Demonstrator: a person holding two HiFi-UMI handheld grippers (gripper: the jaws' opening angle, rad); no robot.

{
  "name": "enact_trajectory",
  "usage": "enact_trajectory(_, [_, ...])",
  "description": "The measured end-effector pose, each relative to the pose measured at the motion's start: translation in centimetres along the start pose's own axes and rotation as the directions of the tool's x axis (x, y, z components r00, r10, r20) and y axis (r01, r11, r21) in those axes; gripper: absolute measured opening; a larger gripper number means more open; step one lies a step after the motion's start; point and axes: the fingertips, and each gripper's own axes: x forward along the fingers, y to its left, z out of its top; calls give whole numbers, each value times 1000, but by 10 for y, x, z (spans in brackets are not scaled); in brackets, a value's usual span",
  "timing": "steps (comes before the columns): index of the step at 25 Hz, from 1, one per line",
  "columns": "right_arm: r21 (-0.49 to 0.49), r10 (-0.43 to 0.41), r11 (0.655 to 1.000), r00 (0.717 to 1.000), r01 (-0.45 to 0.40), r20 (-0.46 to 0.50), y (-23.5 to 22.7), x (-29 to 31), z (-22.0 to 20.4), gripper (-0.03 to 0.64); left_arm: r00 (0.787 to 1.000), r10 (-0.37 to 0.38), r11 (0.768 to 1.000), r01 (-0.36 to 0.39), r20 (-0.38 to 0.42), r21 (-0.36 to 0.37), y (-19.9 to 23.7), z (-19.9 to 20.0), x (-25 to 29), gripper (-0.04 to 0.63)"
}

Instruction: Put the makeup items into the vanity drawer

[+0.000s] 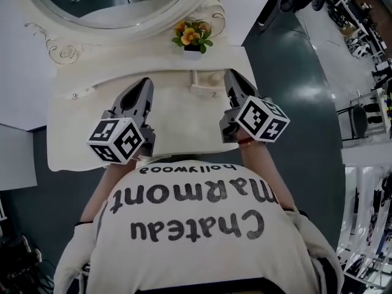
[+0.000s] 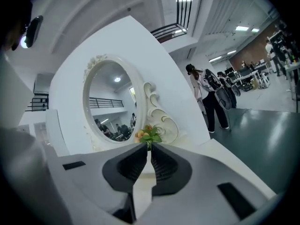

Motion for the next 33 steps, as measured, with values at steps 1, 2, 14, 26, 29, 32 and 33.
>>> enact_trajectory(1, [-2,-3,1000,1000,3,17,2,-3,3,46,1000,-2,1000,2,3,10,-2,0,0,8])
enact_trajectory(2, [-1,-4,1000,1000,4,28,3,-5,5,46,1000,-3,1000,3,6,16,-3,1,-1,8])
enact_trajectory(14, [-7,-7,1000,999,7,-42,12,-7,-21,43,1000,15,1000,-15,-11,3,3,-7,-14,8])
enact_trajectory(26, [-28,-10,1000,994,7,-107,22,-6,-44,43,999,25,1000,-25,-24,-18,12,-14,-26,8])
enact_trajectory(29, [-32,-8,999,994,4,-112,24,-6,-45,43,999,23,1000,-23,-24,-17,12,-13,-27,8])
enact_trajectory(32, [-31,-7,1000,993,4,-117,26,-6,-46,43,999,22,1000,-22,-26,-19,12,-13,-28,8])
enact_trajectory(33, [-30,-7,1000,993,3,-119,26,-7,-47,43,999,22,1000,-22,-28,-20,12,-13,-28,8])
